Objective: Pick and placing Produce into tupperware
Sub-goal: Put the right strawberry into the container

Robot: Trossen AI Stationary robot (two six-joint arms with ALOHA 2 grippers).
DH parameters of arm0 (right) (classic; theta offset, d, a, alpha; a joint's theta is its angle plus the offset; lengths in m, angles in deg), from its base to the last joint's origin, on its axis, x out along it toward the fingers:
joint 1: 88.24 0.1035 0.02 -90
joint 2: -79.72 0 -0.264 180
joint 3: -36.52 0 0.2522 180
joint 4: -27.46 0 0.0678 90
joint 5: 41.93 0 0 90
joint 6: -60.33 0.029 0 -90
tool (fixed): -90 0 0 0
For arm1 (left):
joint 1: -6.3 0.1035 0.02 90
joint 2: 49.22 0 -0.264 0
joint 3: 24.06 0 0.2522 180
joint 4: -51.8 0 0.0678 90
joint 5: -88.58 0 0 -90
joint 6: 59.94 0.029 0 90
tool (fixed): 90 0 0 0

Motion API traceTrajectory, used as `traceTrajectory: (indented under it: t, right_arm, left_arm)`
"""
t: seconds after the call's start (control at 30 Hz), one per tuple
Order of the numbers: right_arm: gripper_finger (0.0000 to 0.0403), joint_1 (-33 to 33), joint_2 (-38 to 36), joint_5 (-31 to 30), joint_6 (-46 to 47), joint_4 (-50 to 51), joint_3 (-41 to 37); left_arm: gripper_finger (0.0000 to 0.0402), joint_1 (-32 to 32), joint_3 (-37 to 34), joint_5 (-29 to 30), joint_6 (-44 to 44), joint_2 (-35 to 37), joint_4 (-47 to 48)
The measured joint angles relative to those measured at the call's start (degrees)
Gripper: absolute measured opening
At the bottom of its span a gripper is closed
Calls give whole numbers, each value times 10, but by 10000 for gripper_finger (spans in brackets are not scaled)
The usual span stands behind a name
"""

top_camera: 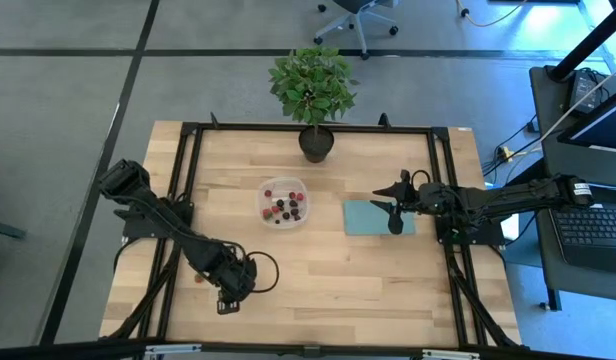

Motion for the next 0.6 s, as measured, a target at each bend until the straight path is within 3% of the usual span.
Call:
traceTrajectory:
  t: [0.27,0.4,0.6]
  right_arm:
    - [141,0,0,0,0,0,0]
    - [141,0,0,0,0,0,0]
    - [141,0,0,0,0,0,0]
  left_arm:
    - [239,11,0,-11,-22,0,0]
    - [276,11,0,12,-6,0,2]
    - [288,-6,0,9,38,0,1]
